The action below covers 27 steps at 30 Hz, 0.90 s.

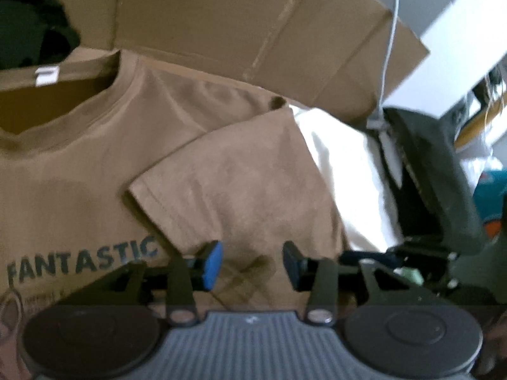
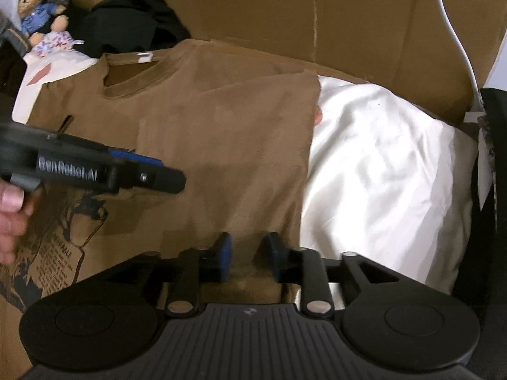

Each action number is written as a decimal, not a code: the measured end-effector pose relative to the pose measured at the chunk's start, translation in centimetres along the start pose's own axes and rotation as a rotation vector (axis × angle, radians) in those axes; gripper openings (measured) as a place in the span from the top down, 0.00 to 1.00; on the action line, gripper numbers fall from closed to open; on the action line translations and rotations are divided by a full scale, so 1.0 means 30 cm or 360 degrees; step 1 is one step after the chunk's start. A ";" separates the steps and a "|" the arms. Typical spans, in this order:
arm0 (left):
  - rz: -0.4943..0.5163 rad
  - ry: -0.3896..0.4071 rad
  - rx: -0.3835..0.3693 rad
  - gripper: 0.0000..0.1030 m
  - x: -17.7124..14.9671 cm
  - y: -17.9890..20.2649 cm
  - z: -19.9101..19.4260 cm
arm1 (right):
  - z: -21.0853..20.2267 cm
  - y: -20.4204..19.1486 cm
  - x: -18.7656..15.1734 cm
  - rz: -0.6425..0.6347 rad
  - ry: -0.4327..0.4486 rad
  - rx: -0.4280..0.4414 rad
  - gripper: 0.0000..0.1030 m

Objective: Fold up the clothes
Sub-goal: 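Open both grippers and lift them off the folded flap, then move both open grippers down the shirt to its bottom hem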

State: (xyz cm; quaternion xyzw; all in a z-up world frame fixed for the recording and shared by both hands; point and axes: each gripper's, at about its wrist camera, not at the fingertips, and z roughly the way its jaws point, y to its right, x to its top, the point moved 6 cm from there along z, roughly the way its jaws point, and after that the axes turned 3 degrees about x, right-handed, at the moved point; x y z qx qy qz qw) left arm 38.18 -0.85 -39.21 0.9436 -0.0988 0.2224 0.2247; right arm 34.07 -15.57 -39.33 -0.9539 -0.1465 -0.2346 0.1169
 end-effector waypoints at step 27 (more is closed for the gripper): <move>-0.0112 0.0648 0.0306 0.00 0.093 0.015 -1.171 | -0.794 -0.173 0.166 -0.0105 0.0453 -0.0043 0.00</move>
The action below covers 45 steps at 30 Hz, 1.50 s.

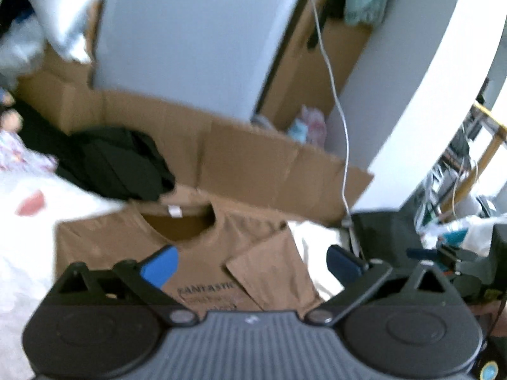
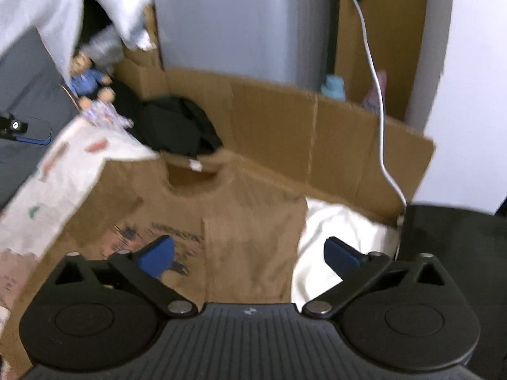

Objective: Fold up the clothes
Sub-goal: 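Move both open grippers down the shirt to its bottom hem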

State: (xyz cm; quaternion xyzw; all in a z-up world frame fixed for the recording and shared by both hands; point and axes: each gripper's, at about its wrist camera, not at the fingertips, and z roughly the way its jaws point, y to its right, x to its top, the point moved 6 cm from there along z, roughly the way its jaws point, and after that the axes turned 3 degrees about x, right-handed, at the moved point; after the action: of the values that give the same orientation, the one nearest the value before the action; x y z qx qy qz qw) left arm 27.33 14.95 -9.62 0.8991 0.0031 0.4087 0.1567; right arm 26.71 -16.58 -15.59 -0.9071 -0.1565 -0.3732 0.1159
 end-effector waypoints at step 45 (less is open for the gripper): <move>-0.0323 -0.0889 0.0592 0.05 -0.896 -0.454 -0.143 | -0.089 -0.173 -0.631 0.0000 -0.0683 0.0151 0.00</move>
State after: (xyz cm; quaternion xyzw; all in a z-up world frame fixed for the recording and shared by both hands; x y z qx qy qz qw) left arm 7.94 25.50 -30.58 0.9845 0.1239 0.1219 0.0250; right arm 10.33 -16.39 -26.76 -0.9593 -0.1949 -0.1637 0.1224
